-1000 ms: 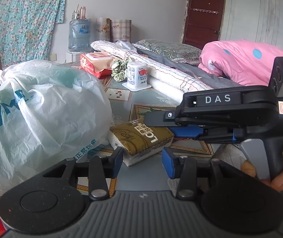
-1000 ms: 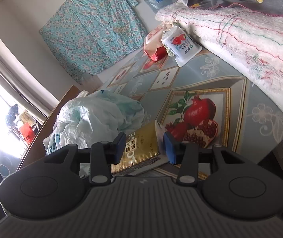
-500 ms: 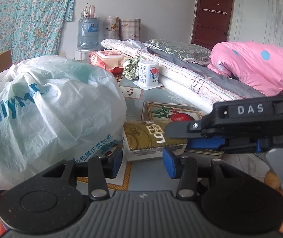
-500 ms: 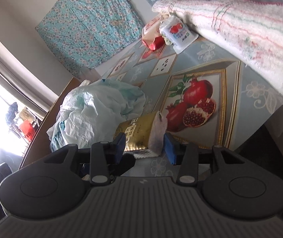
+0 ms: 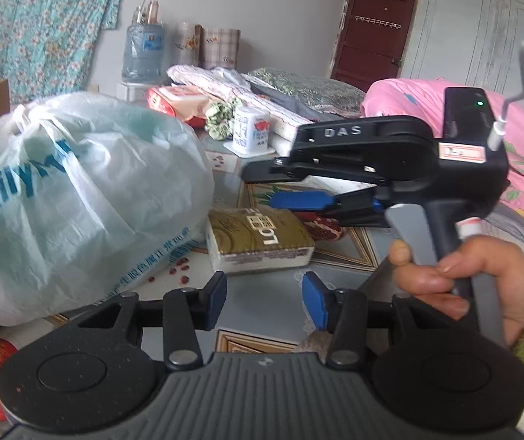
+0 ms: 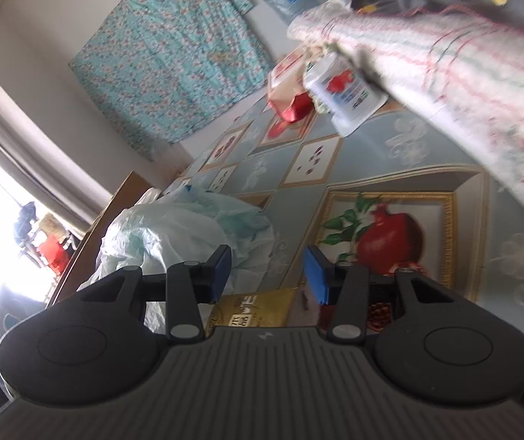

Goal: Organize soft objects
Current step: 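Close the right gripper on the gold paper package, then lift the gold paper package with the right gripper and carry it toward the box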

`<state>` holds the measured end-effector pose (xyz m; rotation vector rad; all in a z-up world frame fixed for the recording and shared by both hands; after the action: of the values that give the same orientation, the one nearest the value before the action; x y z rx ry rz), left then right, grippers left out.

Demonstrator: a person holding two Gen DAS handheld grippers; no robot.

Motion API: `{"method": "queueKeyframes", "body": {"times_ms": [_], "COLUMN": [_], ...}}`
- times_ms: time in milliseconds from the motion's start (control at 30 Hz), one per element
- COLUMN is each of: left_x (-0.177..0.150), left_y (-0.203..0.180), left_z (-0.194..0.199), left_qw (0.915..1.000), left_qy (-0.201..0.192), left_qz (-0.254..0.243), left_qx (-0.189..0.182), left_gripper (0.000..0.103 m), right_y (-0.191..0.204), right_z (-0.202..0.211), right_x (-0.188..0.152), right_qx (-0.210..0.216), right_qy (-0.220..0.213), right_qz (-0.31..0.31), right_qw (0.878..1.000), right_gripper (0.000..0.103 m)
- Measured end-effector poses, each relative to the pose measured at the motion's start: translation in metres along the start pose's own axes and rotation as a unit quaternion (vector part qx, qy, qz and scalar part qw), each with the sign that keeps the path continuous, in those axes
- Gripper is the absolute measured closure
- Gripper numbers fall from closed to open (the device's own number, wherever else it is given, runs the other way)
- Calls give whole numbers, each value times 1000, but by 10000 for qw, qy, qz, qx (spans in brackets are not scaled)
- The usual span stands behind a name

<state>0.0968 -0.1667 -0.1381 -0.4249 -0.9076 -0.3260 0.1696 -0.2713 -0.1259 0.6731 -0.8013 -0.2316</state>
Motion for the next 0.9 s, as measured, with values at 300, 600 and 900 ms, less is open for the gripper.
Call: {"method": "queueKeyframes", "body": {"times_ms": [300, 600, 900], "left_x": [0, -3, -1], "left_y": [10, 0, -7], "left_z": [-6, -3, -8], "left_qw": [9990, 9997, 9989], "left_qy": [87, 108, 196], "left_qz": [410, 187, -337], "left_qx": [-155, -87, 259], "left_gripper": [56, 40, 35], "right_y": [7, 14, 12], "right_z": [17, 30, 19], "right_x": [-25, -42, -30], "right_qx": [-86, 82, -196], "right_qy": [302, 524, 361], "right_qz": [141, 144, 284], "right_qw": [9994, 9985, 9988], "right_gripper": [59, 59, 59]}}
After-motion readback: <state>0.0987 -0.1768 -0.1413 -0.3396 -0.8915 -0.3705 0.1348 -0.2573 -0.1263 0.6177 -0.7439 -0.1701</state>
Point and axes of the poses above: each gripper's, at about its wrist camera, not at the fingertips, and z roughly against the way its jaws point, y to its left, x to its top, the point moved 7 cm from there along -z, roughly the way its jaws point, and after that the axes turned 4 degrees about -x, right-handed, at the moved point
